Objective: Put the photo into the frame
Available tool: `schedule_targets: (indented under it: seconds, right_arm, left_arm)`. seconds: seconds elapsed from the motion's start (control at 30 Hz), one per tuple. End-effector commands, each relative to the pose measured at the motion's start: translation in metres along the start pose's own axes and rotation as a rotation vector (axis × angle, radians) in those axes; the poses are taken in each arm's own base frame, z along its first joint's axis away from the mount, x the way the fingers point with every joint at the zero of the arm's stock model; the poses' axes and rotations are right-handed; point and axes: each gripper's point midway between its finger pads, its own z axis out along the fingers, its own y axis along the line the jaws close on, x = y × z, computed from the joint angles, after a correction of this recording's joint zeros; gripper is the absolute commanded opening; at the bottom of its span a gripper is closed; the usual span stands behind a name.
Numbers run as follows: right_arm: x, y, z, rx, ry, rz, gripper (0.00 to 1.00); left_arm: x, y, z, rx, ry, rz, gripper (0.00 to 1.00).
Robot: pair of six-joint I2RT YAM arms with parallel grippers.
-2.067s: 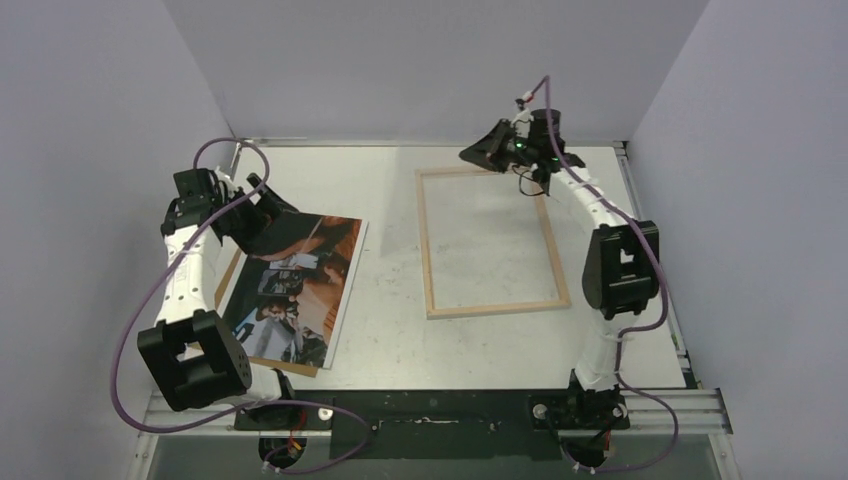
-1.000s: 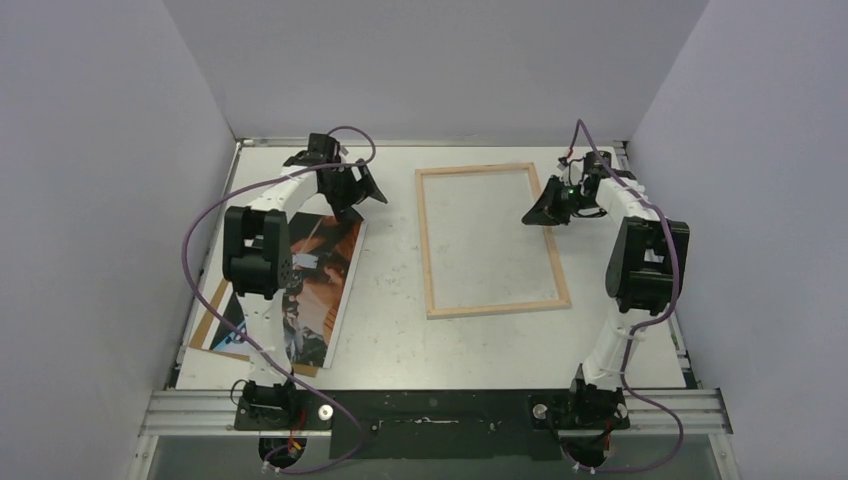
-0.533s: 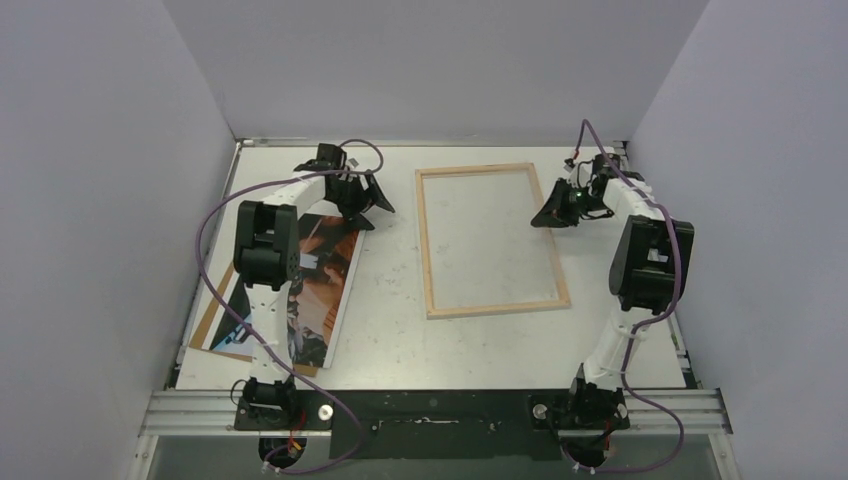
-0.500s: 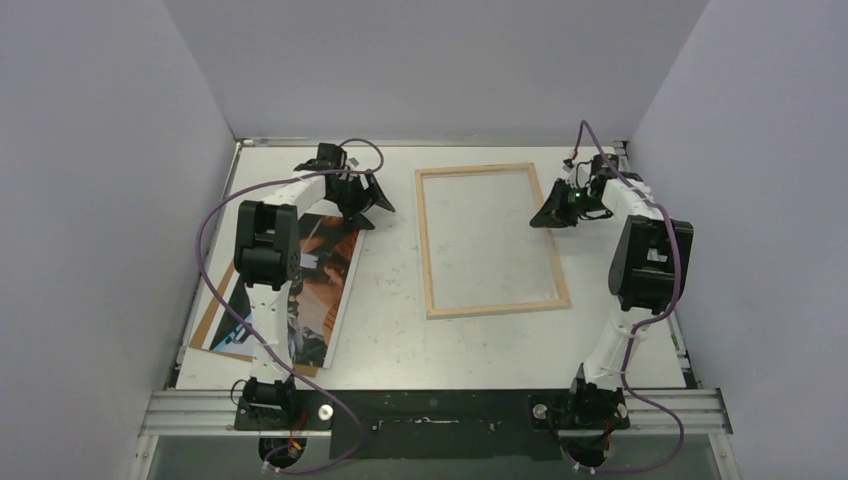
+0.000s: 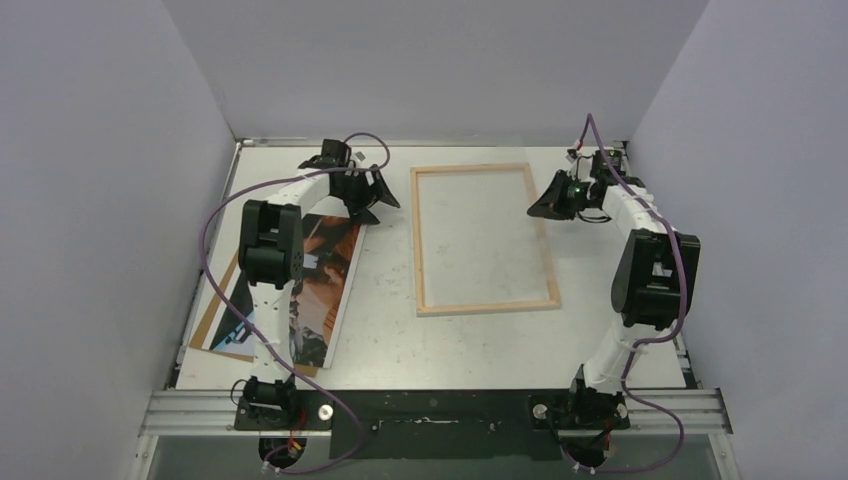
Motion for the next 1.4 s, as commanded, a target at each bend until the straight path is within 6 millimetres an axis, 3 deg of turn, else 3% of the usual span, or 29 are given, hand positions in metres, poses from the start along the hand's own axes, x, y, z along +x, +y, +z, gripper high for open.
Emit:
schedule_targets:
  seconds: [0.0,0.17,0.33,0.6,0.67,0.8,0.9,1.17,1.37]
  right_arm:
    - [0.003,-0.005,0.009,0.037,-0.023,-0.001,0.0]
    - [0.011,-0.017,0.012,0.116,-0.034,0.017,0.0]
    - [-0.004,-0.046,-0.011,0.233,-0.135,0.102,0.0]
    - [-0.01,-0.039,-0.021,0.211,-0.139,0.093,0.0]
    - [-0.011,-0.033,-0.022,0.19,-0.142,0.097,0.0]
    - [-0.01,-0.02,-0.026,0.145,-0.141,0.119,0.0]
    - [-0.01,-0.004,-0.028,0.102,-0.146,0.133,0.0]
    - [-0.016,0.055,-0.034,-0.014,-0.205,0.118,0.0]
    - [-0.03,0.107,-0.028,-0.136,-0.286,0.135,0.0]
  left_arm:
    - [-0.013,-0.024,0.005,-0.009,-0.07,0.182,0.75]
    - [-0.004,-0.016,0.026,-0.143,-0.053,0.247,0.74]
    - [0.013,-0.015,0.043,-0.265,-0.063,0.318,0.71]
    - [0.032,-0.011,0.057,-0.307,-0.02,0.328,0.55]
    - [0.033,-0.005,0.057,-0.331,-0.01,0.323,0.49]
    - [0.035,0.012,0.053,-0.4,0.008,0.331,0.24]
    - [0.032,0.022,0.049,-0.408,0.021,0.325,0.12]
    - [0.033,0.046,0.033,-0.414,0.055,0.277,0.02]
    - [0.036,0.06,0.017,-0.357,0.065,0.211,0.01]
